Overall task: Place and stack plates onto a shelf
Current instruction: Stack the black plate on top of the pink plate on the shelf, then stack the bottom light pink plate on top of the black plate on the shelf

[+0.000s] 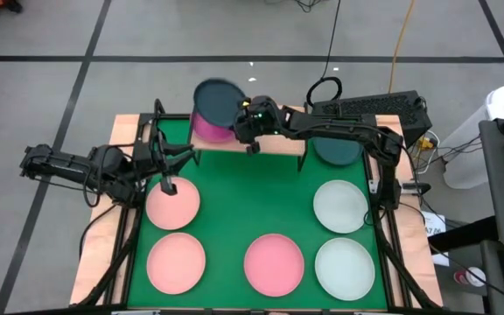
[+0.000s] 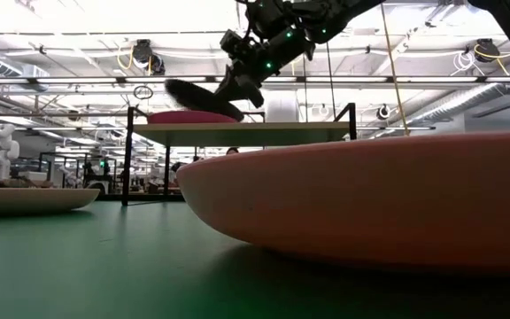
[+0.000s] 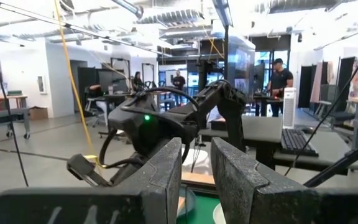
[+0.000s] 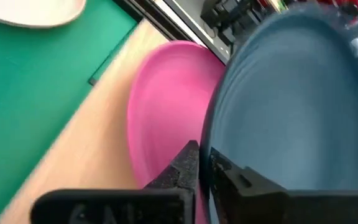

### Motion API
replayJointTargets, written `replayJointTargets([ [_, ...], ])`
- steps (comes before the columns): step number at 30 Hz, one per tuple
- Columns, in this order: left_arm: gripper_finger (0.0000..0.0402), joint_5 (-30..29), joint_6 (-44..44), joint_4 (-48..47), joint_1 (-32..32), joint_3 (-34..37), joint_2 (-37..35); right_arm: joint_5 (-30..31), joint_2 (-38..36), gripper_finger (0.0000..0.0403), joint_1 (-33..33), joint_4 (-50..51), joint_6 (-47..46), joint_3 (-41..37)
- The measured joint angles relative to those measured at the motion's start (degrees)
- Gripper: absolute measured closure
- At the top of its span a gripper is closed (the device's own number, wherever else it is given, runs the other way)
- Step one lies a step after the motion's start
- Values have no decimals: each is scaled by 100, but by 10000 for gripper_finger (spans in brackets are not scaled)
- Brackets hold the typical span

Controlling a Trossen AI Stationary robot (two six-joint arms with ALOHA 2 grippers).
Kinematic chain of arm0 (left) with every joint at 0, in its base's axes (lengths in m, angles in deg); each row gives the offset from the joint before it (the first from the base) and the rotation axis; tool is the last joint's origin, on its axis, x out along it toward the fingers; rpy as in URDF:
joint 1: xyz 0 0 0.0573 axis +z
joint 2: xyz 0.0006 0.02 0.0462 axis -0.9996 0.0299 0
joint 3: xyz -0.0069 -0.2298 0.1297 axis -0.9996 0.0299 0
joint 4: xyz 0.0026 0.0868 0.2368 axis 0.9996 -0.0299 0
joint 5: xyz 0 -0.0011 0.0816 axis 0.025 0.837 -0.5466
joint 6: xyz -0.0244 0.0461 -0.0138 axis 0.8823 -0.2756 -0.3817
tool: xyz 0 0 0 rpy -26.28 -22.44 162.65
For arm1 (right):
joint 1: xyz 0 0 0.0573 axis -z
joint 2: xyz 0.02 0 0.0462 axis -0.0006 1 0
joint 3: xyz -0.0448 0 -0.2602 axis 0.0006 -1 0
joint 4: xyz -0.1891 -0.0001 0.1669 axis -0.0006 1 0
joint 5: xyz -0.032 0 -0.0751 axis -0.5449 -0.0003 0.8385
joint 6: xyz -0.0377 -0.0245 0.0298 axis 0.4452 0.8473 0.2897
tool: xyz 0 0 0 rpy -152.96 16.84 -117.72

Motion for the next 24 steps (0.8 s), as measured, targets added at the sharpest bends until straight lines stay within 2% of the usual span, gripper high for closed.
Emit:
replayJointTargets([
  [6, 309, 0, -36, -108, 2, 0, 2, -546, 18, 372, -45, -5, -224, -4],
  [16, 309, 0, -5, -148, 4, 0, 4, -520, 33, 365, -191, 37, -373, -9],
  [19, 309, 0, -3, -150, 4, 0, 4, -503, 33, 348, -242, 35, -371, -9],
  [24, 309, 0, 4, -152, 4, 0, 4, -135, 33, 300, -330, 35, -349, -9],
])
